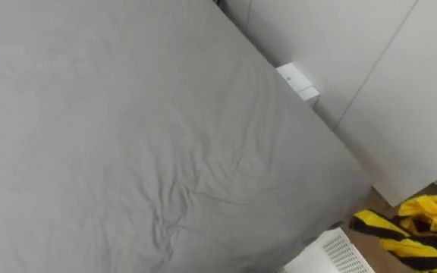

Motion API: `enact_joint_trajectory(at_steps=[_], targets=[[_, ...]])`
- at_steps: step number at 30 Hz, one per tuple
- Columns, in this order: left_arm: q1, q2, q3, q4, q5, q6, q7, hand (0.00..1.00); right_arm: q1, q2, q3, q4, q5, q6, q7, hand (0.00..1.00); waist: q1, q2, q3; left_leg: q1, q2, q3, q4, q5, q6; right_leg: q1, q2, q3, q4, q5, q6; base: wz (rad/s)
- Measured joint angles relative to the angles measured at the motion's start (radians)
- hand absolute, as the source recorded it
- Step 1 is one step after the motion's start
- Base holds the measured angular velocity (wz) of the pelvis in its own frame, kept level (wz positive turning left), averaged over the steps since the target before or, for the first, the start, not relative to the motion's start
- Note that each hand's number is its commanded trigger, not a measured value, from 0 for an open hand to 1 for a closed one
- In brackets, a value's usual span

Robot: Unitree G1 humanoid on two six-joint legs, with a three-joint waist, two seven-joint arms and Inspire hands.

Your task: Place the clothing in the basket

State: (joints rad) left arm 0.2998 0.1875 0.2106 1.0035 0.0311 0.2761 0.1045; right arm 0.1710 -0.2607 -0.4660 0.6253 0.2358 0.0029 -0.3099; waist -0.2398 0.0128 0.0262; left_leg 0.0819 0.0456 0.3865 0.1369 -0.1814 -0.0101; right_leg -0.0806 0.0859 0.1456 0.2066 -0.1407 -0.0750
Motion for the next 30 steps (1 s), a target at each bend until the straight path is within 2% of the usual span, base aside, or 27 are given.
enact_joint_trajectory(at_steps=[3,7,8,10,12,13,14,15,17,20,21,22,23,30], targets=[[-0.001,0.000,-0.009,-0.001,0.001,0.000,-0.001,0.00,-0.013,0.005,-0.001,0.037,0.000,0.000,0.018,1.00,-0.004,0.010,-0.0006,-0.025,0.004,0.026,0.004,0.000,0.000,-0.039,0.006,0.020,0.016,0.011,0.000,-0.20],[-0.001,0.000,-0.032,-0.005,0.001,0.000,-0.001,0.00,-0.022,0.004,-0.007,0.048,-0.002,0.000,0.035,1.00,-0.007,0.032,-0.0005,-0.054,0.009,0.027,0.016,-0.005,0.003,-0.074,0.009,0.031,0.034,0.016,0.005,-0.11],[-0.007,0.000,-0.059,-0.005,0.001,0.000,-0.001,0.00,-0.038,-0.005,-0.007,0.055,-0.005,-0.002,0.040,1.00,-0.008,0.052,-0.0016,-0.071,0.011,0.025,0.017,-0.015,0.009,-0.095,0.014,0.034,0.040,0.021,0.009,-0.11],[-0.021,0.000,-0.097,-0.004,-0.001,0.000,-0.001,0.00,-0.075,-0.018,-0.007,0.092,-0.012,-0.002,0.043,1.00,-0.013,0.076,-0.0003,-0.101,0.008,0.027,0.020,-0.021,0.017,-0.139,0.012,0.034,0.067,0.020,0.014,-0.06],[-0.033,-0.001,-0.150,-0.002,-0.005,-0.004,-0.001,0.00,-0.102,-0.020,-0.007,0.106,-0.011,-0.002,0.042,1.00,-0.018,0.106,-0.0055,-0.141,-0.004,0.028,0.030,-0.022,0.024,-0.188,0.003,0.039,0.111,0.013,0.022,-0.05],[-0.037,-0.001,-0.159,-0.001,-0.009,-0.007,-0.001,0.00,-0.106,-0.021,-0.007,0.106,-0.011,-0.002,0.039,1.00,-0.018,0.112,-0.0054,-0.147,-0.008,0.028,0.031,-0.021,0.026,-0.199,0.001,0.040,0.122,0.012,0.023,0.00],[-0.046,-0.001,-0.162,-0.001,-0.020,-0.027,-0.001,0.00,-0.113,-0.022,-0.005,0.111,-0.011,-0.002,0.033,1.00,-0.019,0.123,-0.0061,-0.159,-0.014,0.029,0.034,-0.019,0.029,-0.218,-0.003,0.042,0.142,0.007,0.025,-0.04],[-0.061,-0.001,-0.170,0.009,-0.023,-0.038,-0.001,0.00,-0.126,-0.027,0.006,0.120,-0.012,-0.002,0.022,1.00,-0.020,0.128,-0.0035,-0.167,-0.021,0.029,0.034,-0.017,0.032,-0.236,-0.006,0.047,0.161,0.000,0.027,-0.04],[-0.074,-0.002,-0.182,0.020,-0.060,-0.041,-0.001,0.00,-0.149,-0.040,0.033,0.148,-0.011,-0.011,0.015,1.00,-0.020,0.144,-0.0086,-0.187,-0.027,0.036,0.038,-0.015,0.037,-0.265,-0.011,0.050,0.180,-0.004,0.031,-0.06],[-0.081,-0.002,-0.204,0.020,-0.123,-0.058,-0.001,0.00,-0.184,-0.054,0.068,0.205,-0.011,-0.024,0.006,1.00,-0.016,0.156,-0.0102,-0.214,-0.029,0.048,0.043,-0.012,0.041,-0.300,-0.016,0.051,0.193,-0.004,0.032,-0.02],[-0.087,-0.002,-0.208,0.022,-0.139,-0.061,-0.001,0.00,-0.195,-0.058,0.082,0.217,-0.011,-0.025,0.004,0.83,-0.011,0.159,-0.0100,-0.225,-0.029,0.050,0.044,-0.012,0.042,-0.311,-0.016,0.053,0.195,-0.003,0.034,0.00],[-0.089,-0.002,-0.213,0.022,-0.139,-0.062,-0.001,0.00,-0.200,-0.060,0.090,0.225,-0.012,-0.028,0.003,0.56,-0.010,0.161,-0.0111,-0.232,-0.029,0.052,0.046,-0.012,0.042,-0.318,-0.016,0.053,0.195,-0.001,0.034,-0.05],[-0.095,-0.002,-0.220,0.024,-0.139,-0.063,-0.002,0.00,-0.212,-0.061,0.093,0.238,-0.011,-0.028,0.003,0.00,-0.009,0.165,-0.0098,-0.243,-0.028,0.057,0.050,-0.011,0.043,-0.326,-0.016,0.053,0.193,0.003,0.033,0.00],[-0.123,0.004,-0.274,0.050,-0.160,-0.090,0.000,0.00,-0.271,-0.070,0.140,0.347,0.024,-0.049,0.003,0.00,0.006,0.171,-0.0090,-0.288,-0.024,0.048,0.061,-0.009,0.045,-0.363,-0.019,0.039,0.190,0.006,0.029,0.04]])
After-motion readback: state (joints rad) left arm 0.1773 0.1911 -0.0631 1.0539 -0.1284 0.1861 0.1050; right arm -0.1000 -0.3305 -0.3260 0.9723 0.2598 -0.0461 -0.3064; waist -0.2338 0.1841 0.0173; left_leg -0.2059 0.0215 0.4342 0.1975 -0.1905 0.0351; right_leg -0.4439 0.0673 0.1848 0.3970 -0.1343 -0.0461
